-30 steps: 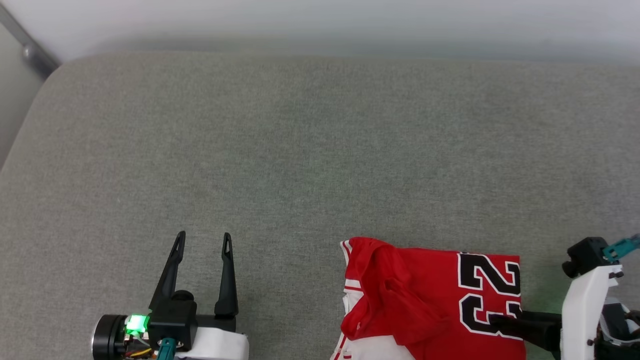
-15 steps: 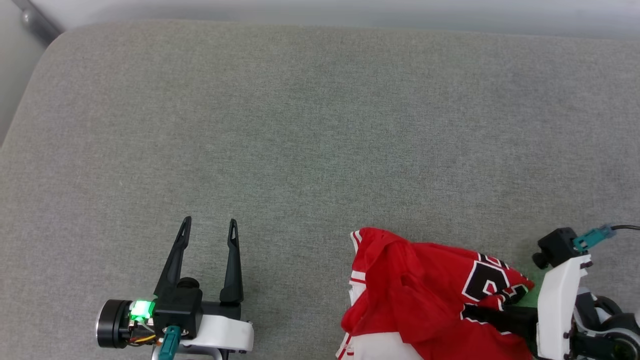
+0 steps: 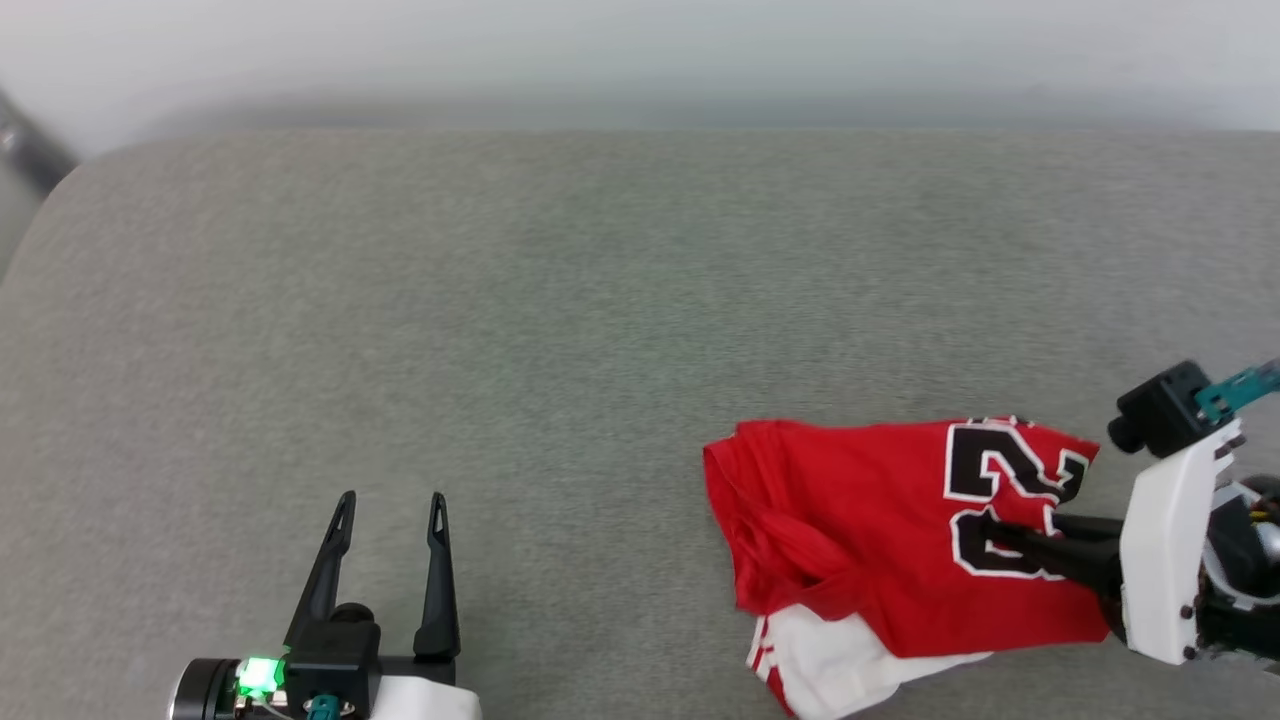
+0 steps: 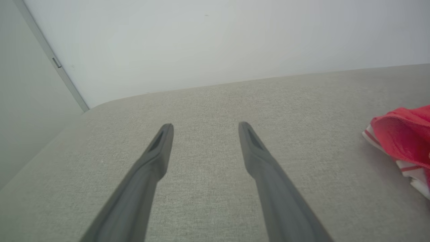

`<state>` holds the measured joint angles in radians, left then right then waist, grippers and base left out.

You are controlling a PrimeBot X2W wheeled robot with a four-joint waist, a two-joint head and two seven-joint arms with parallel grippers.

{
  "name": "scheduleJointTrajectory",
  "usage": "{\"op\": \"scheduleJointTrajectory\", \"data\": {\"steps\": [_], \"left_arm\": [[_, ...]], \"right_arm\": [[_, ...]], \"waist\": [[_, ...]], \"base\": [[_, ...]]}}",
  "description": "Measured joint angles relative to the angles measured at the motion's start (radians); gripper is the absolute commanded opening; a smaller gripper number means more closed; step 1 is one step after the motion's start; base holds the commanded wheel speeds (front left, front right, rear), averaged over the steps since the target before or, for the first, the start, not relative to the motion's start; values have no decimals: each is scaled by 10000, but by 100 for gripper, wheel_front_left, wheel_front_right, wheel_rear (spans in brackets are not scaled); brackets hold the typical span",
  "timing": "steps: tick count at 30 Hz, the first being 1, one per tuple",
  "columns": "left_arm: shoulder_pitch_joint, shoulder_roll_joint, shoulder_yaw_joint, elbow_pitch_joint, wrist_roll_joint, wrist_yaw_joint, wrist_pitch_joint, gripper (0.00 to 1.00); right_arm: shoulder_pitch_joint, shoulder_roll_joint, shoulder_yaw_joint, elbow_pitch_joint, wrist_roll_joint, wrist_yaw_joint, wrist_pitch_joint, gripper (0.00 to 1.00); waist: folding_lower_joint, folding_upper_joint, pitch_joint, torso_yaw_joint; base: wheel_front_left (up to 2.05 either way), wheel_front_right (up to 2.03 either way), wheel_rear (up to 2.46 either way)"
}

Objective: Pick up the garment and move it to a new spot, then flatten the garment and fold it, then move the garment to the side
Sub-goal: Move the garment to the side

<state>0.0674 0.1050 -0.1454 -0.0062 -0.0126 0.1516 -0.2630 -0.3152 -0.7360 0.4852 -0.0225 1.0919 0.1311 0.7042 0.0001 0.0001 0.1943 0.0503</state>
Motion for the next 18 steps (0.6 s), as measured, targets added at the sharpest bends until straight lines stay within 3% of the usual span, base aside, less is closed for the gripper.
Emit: {"op": "scheduleJointTrajectory", "data": {"steps": [9,13,18], "left_arm": [[246,73,232,-261,-4,-15,0,100],[-9,194,290,-485,92,-35,0,100],[-429,487,299,-683,184,-125,0,100]], "right_arm": [[-814,-1492,-33,-706,-466,0,320,0],[-1138,-1808,-251,-238,-863,0,27,0],[-1809,-1923,-560,907,-1695,0,-593,0]], "waist": [[0,0,-261,-1825],[0,0,-6,-2584],[-1,0,818,-3018]], "base": [[0,0,0],[0,0,0],[0,0,0]]}}
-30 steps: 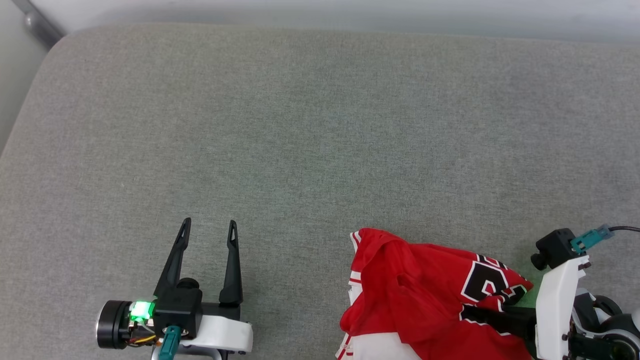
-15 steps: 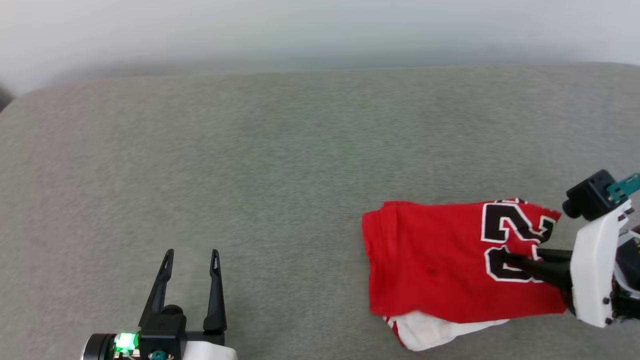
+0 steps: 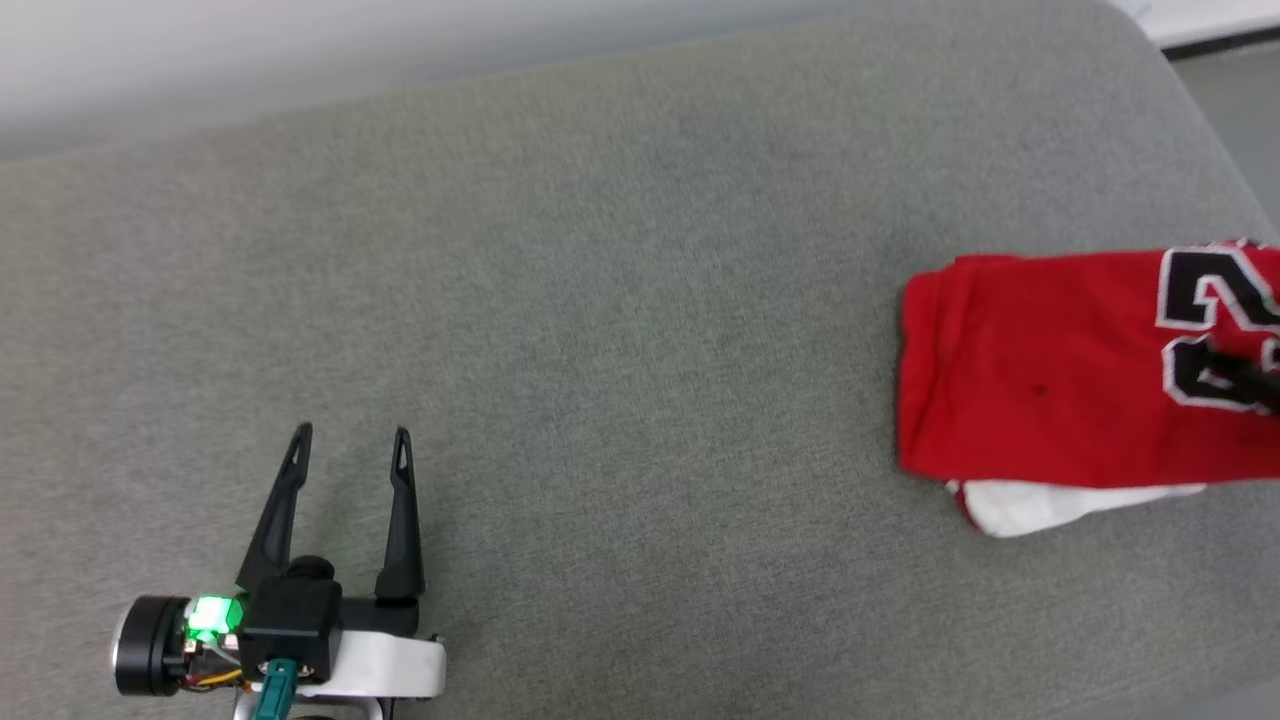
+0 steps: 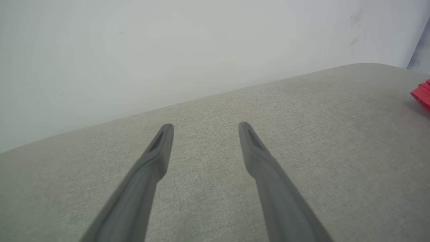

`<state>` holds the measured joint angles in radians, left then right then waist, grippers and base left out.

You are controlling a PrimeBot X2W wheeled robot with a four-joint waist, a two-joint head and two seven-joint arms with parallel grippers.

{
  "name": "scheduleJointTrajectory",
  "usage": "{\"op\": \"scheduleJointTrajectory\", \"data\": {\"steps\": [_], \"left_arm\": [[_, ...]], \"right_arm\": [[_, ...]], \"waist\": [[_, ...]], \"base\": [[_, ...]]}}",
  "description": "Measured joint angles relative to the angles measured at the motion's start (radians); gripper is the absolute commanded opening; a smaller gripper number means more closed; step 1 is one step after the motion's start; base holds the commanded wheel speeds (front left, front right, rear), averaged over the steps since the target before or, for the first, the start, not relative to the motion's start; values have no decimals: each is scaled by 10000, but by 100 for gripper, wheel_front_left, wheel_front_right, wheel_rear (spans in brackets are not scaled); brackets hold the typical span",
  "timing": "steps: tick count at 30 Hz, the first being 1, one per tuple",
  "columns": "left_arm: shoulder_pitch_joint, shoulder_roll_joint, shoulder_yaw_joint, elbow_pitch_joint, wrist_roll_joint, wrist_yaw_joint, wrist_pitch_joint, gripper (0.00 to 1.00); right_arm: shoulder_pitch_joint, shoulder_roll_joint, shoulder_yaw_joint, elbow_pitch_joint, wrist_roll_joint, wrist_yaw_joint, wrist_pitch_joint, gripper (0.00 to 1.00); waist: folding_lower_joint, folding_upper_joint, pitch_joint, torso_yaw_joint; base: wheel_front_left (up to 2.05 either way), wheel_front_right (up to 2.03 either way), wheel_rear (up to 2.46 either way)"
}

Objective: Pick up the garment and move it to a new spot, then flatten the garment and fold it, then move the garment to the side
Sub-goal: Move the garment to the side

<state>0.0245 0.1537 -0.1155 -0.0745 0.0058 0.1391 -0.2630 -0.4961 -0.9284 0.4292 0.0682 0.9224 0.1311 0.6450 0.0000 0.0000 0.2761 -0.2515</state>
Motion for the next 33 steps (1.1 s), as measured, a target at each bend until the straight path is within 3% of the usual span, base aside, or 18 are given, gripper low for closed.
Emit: {"op": "scheduleJointTrajectory", "data": {"steps": [9,27,28,29,30,33], "left_arm": [[-595,380,100,-610,77,25,0,100],[-1136,777,188,-1561,44,270,-2,100],[-1146,790,196,-1551,42,288,-2,100],[-1156,788,196,-1526,17,297,-2,100],[-1160,769,186,-1486,-4,320,0,100],[-1159,610,96,-1344,-56,372,0,100]], "right_arm": [[-1049,-201,-627,2190,-1749,0,-779,0],[-2506,554,-2336,5605,-4073,2,-2192,0],[-2595,633,-2380,5776,-4278,2,-2403,5],[-2670,688,-2389,5891,-4479,2,-2543,45],[-2736,777,-2433,6055,-4623,2,-2638,100],[-2810,974,-2539,6560,-5009,2,-2959,100]], "waist": [[1,0,1580,-66],[1,0,3341,347],[1,0,3326,357],[1,0,3287,365],[1,0,3225,379],[0,0,2921,440]], "base": [[0,0,0],[0,0,0],[0,0,0],[0,0,0],[0,0,0],[0,0,0]]}}
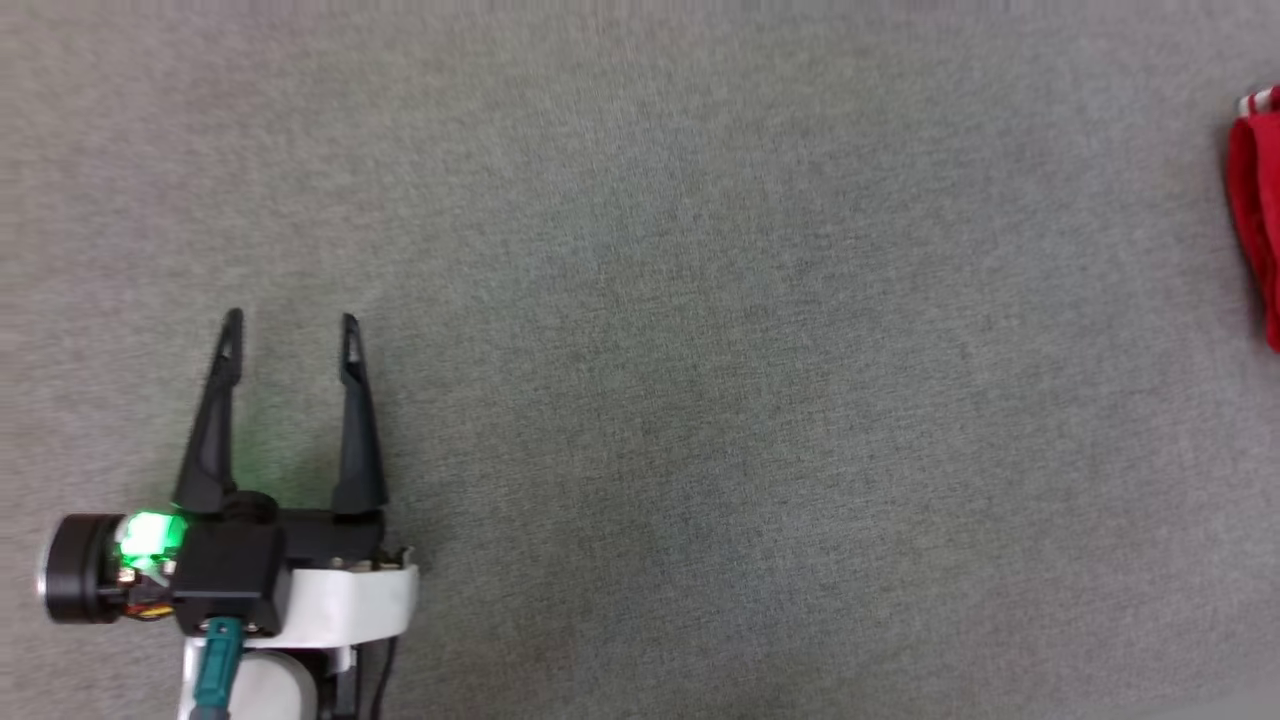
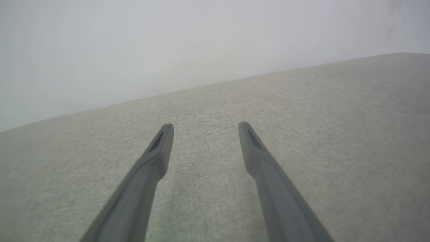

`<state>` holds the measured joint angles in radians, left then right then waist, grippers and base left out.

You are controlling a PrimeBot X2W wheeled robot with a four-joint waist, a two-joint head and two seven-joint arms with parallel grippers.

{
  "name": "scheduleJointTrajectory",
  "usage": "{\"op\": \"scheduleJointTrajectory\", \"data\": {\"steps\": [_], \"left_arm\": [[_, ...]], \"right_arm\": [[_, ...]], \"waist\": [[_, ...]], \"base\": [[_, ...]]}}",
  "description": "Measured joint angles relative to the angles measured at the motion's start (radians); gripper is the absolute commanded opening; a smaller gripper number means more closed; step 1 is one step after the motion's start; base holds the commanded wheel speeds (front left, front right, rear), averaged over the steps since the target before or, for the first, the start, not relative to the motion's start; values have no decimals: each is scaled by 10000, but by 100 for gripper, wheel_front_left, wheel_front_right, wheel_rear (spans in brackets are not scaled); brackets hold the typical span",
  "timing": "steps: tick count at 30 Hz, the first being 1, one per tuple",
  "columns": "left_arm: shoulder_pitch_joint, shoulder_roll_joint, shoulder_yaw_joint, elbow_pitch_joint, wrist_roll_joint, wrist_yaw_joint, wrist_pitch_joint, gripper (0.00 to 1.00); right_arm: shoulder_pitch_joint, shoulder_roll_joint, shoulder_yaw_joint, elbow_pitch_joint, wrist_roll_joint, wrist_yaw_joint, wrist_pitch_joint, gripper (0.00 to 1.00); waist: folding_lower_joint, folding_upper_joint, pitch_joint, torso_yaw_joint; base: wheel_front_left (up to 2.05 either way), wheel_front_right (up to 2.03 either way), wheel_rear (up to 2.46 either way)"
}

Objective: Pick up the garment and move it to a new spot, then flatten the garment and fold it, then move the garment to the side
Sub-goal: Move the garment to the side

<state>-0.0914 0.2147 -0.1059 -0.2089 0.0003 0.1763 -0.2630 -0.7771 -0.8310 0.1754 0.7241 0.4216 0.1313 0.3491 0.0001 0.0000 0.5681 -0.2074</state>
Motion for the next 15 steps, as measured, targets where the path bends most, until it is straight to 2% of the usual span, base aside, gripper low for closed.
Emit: {"op": "scheduleJointTrajectory", "data": {"steps": [4,9,12,15], "left_arm": [[154,-228,-117,178,-117,84,0,100],[676,-477,-115,362,-242,125,0,100],[1024,-589,-42,466,-313,125,-2,100],[1268,-692,40,564,-339,111,0,100]], "right_arm": [[7,-10,27,79,-464,0,-648,100],[58,-167,-59,-550,-1168,0,-2253,100],[234,54,-295,-1126,-1536,0,-3553,100],[521,548,-656,-1684,-1879,-2,-4567,100]], "waist": [[0,0,-642,137],[-1,0,-1623,373],[-1,0,-2210,530],[-1,0,-2759,725]], "base": [[0,0,0],[0,0,0],[0,0,0],[0,0,0]]}}
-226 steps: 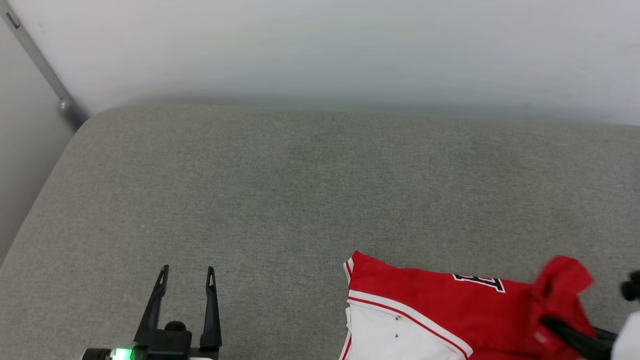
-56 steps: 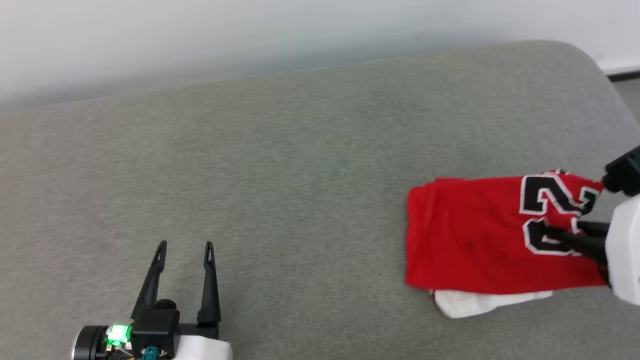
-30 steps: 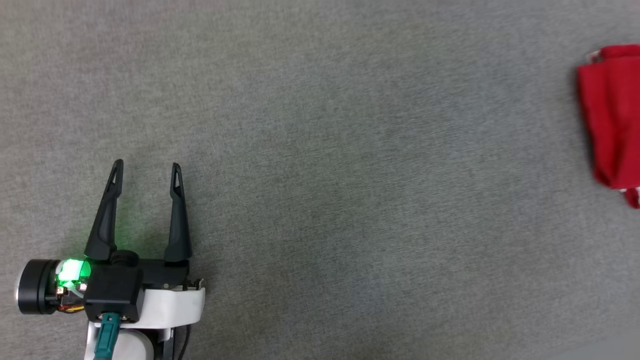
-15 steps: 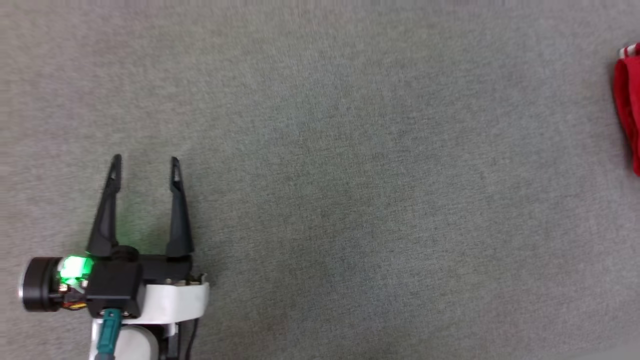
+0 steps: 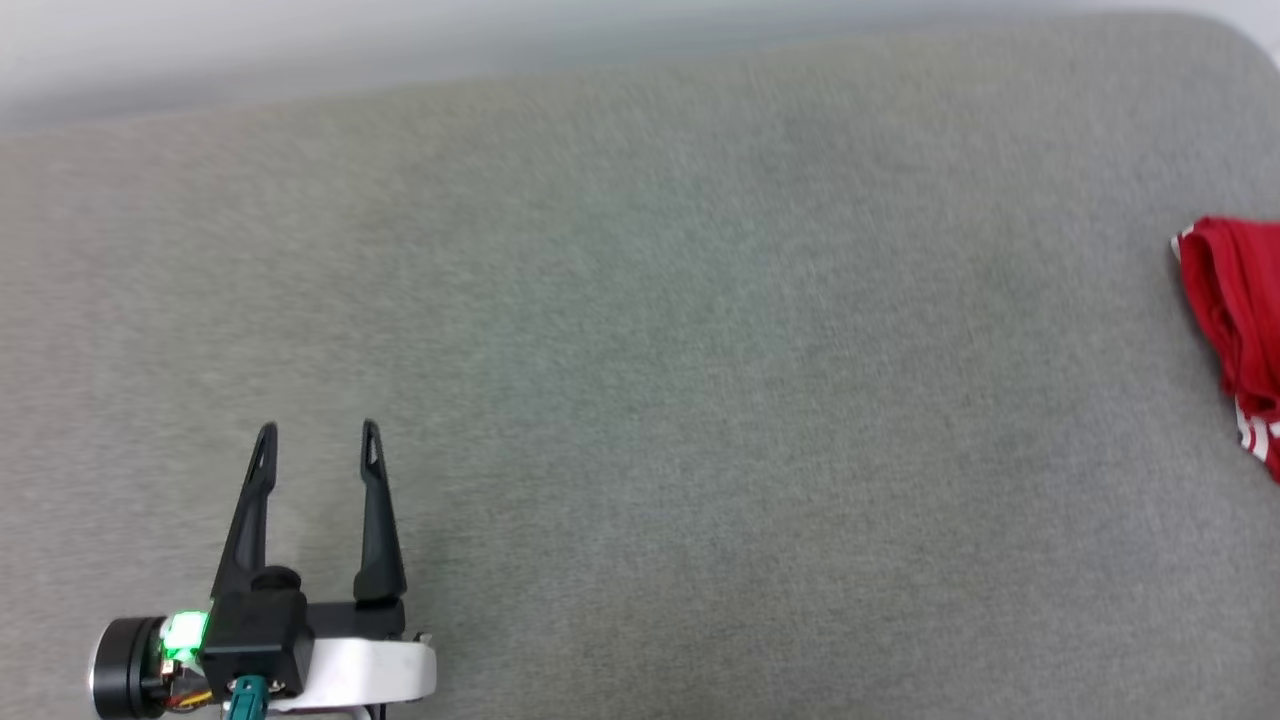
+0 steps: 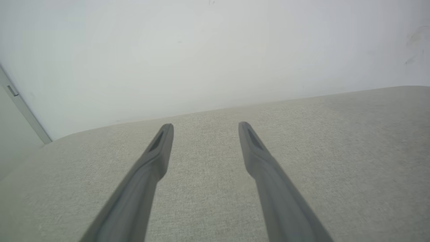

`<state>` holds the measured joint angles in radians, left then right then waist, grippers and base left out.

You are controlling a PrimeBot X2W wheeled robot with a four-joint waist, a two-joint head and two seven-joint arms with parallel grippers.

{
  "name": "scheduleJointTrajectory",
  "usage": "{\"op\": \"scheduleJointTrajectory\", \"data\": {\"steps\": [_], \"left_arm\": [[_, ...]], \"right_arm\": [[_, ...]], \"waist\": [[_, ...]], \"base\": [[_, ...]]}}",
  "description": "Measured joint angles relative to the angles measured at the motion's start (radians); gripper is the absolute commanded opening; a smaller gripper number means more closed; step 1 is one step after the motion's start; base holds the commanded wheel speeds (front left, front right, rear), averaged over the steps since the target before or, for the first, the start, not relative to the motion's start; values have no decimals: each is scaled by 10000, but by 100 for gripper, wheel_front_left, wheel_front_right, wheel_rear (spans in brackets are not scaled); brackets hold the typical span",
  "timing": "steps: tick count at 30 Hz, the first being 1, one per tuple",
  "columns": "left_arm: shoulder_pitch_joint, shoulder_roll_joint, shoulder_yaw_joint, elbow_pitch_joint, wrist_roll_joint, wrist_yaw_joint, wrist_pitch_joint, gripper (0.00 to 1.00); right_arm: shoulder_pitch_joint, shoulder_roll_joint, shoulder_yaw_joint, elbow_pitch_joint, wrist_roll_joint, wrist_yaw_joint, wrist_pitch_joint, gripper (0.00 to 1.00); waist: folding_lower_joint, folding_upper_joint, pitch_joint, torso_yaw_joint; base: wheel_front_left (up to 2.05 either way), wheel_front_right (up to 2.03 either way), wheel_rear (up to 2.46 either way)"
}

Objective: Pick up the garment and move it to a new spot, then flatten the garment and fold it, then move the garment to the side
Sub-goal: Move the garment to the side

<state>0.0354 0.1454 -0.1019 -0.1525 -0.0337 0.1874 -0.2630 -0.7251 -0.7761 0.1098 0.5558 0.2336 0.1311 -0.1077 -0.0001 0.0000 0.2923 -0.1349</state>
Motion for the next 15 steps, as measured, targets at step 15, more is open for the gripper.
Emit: {"op": "scheduleJointTrajectory", "data": {"steps": [15], "left_arm": [[900,-420,205,855,-58,-265,0,100]], "right_arm": [[4249,5022,-1950,-3722,-1417,0,-1530,100]], "waist": [[-1,0,-2075,1113]], "base": [[0,0,0]]}}
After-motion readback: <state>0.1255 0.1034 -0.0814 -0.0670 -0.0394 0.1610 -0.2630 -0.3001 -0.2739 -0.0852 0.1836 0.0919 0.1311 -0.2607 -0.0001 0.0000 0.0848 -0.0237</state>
